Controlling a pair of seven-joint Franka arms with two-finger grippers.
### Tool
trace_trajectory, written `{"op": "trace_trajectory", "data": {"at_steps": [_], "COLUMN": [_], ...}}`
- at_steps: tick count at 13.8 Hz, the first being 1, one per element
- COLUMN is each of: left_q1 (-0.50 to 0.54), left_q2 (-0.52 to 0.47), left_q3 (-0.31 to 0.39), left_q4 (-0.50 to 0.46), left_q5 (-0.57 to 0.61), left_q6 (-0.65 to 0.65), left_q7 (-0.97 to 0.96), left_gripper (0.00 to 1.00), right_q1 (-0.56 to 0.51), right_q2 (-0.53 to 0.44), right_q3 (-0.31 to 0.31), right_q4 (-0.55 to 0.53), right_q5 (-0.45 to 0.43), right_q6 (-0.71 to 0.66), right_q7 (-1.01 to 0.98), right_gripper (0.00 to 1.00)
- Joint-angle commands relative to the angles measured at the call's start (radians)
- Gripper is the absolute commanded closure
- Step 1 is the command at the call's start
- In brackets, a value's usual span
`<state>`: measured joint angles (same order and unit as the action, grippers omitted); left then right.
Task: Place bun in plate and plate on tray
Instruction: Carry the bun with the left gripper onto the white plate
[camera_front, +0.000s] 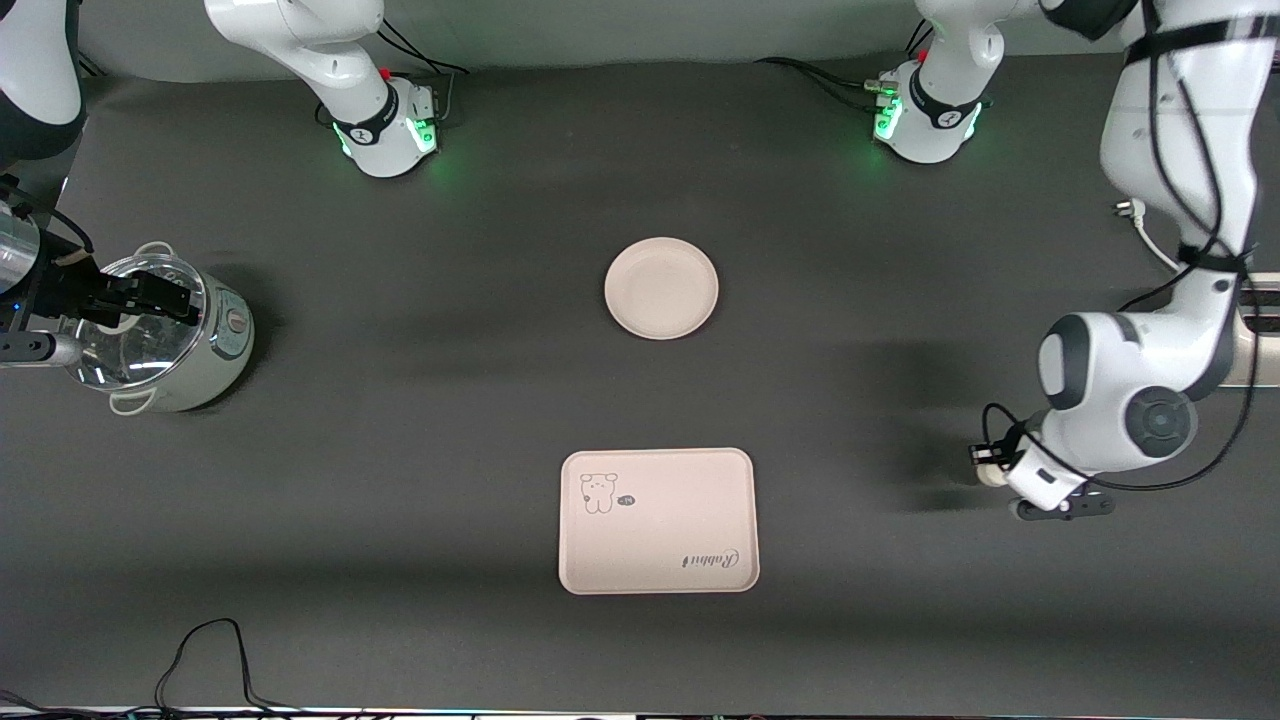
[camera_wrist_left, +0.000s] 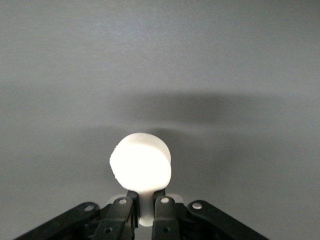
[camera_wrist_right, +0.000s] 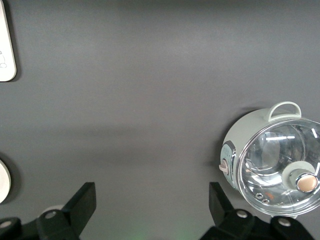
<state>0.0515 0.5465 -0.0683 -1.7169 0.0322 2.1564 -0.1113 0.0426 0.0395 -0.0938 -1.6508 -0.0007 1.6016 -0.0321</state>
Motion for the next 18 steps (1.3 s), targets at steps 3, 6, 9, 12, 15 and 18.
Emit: {"op": "trace_trajectory", "data": {"at_steps": [3, 6, 9, 12, 15, 18], "left_q1": [0.030, 0.036, 0.024, -0.047, -0.186, -0.362], "left_q2": [-0.299, -0.352, -0.373, -0.390, -0.384, -0.373], "left_q3": [-0.002, -0.004, -0.011, -0.021, -0.033, -0.033], "left_q4": [-0.015, 0.071, 0.129, 0.123, 0.120, 0.111], "left_q5": [0.012, 0.000, -0.009, -0.073, -0.089, -0.090], "left_q6": [-0.320, -0.498, -0.585, -0.602, -0.590, -0.543], "left_q7": [0.064, 0.076, 0.070, -0.032, -0.244, -0.465], "left_gripper": [0.84, 0.83, 0.83, 0.83, 0.83, 0.83], "right_q1": [0.010, 0.010, 0.010, 0.010, 0.010, 0.008], "right_q2": [-0.006, -0.006, -0.007, -0.007, -0.007, -0.009], "right_q3": [-0.001, -0.003, -0.001, -0.001, -0.001, -0.001], "right_q4": [-0.003, -0.004, -0.004, -0.004, -0.004, -0.003], "right_q5": [-0.025, -0.025, -0.025, -0.025, -0.025, -0.025], "right_q6": [-0.002, -0.002, -0.003, -0.003, -0.005, -0.006], "right_q7": [0.008, 0.009, 0.009, 0.009, 0.008, 0.008], "right_gripper": [0.00, 0.00, 0.00, 0.00, 0.00, 0.00]}}
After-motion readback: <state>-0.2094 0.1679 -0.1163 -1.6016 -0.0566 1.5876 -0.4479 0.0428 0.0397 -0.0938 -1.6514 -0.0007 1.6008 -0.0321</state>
